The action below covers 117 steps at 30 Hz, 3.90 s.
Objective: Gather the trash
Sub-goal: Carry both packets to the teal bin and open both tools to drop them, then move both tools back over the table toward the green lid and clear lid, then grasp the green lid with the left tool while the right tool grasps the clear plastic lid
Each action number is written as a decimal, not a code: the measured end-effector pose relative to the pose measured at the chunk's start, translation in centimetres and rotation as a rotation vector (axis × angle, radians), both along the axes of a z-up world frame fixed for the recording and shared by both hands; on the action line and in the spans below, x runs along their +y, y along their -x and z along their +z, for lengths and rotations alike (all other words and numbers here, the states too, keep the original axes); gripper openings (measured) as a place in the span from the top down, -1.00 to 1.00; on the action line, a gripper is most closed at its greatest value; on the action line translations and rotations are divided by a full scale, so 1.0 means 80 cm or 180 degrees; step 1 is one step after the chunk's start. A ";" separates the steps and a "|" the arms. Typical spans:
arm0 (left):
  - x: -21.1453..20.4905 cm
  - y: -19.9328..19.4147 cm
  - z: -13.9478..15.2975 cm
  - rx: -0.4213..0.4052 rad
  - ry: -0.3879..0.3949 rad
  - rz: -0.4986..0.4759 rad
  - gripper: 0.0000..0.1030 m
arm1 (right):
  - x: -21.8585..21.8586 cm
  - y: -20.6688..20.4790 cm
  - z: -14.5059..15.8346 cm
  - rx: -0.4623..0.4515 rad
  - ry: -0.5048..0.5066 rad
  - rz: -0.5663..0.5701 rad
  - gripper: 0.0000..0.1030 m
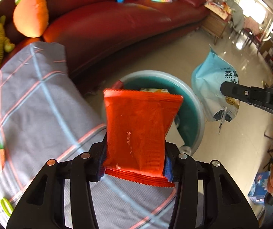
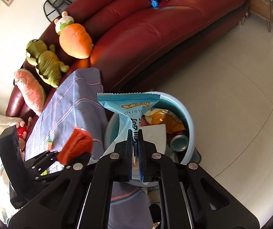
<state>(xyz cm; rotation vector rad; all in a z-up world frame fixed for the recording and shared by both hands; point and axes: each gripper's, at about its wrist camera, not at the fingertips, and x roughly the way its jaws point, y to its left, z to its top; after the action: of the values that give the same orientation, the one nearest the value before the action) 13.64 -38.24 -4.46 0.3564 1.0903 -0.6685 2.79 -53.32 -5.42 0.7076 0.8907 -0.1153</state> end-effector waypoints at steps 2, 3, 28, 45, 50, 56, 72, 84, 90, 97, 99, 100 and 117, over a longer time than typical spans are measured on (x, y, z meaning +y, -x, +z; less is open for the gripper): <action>-0.012 -0.002 -0.008 0.0005 -0.0055 -0.0042 -0.29 | -0.004 -0.003 -0.004 0.0027 0.0001 -0.0014 0.91; -0.016 -0.001 -0.010 -0.0013 -0.0091 -0.0046 -0.43 | -0.006 -0.004 -0.006 0.0042 0.0005 -0.0019 0.91; 0.085 -0.006 0.014 0.0083 0.0175 0.0394 -0.83 | 0.030 -0.029 -0.025 0.0487 0.0140 0.0062 -0.49; 0.256 -0.007 0.038 -0.0002 0.0292 0.1019 -0.83 | 0.178 -0.080 0.017 0.0492 0.0383 0.0688 -0.60; 0.326 -0.008 0.034 0.0014 0.0241 0.1274 -0.83 | 0.237 -0.096 0.020 0.0527 0.0429 0.0974 -0.60; 0.408 -0.001 0.018 0.0002 0.0131 0.1521 -0.83 | 0.292 -0.109 0.019 0.0588 0.0478 0.1214 -0.60; 0.455 -0.004 -0.025 0.0037 -0.0005 0.1621 -0.83 | 0.369 -0.121 0.007 0.0760 0.0571 0.1470 -0.60; 0.465 -0.021 -0.012 -0.0120 0.0103 0.1662 -0.09 | 0.404 -0.156 0.002 0.0782 0.0632 0.1609 -0.60; 0.494 -0.043 0.003 -0.0101 0.0302 0.1823 -0.09 | 0.435 -0.198 0.004 0.0711 0.0672 0.1720 -0.60; 0.528 -0.064 0.019 -0.0080 0.0476 0.2006 -0.09 | 0.482 -0.250 -0.015 0.0651 0.0720 0.1911 -0.60; 0.533 -0.068 0.020 -0.0063 0.0498 0.2028 -0.09 | 0.493 -0.259 -0.022 0.0650 0.0820 0.1931 -0.60; 0.535 -0.070 0.019 -0.0051 0.0504 0.2040 -0.09 | 0.497 -0.264 -0.026 0.0647 0.0903 0.1925 -0.60; 0.461 -0.069 0.036 -0.0089 0.0496 0.1721 -0.09 | 0.423 -0.232 0.011 0.0354 0.0795 0.1647 0.12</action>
<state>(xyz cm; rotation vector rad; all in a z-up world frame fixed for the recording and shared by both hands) 19.15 -1.40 -1.59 -0.0679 1.0401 -0.2615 21.33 -19.45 -4.55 0.2257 1.1180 0.1947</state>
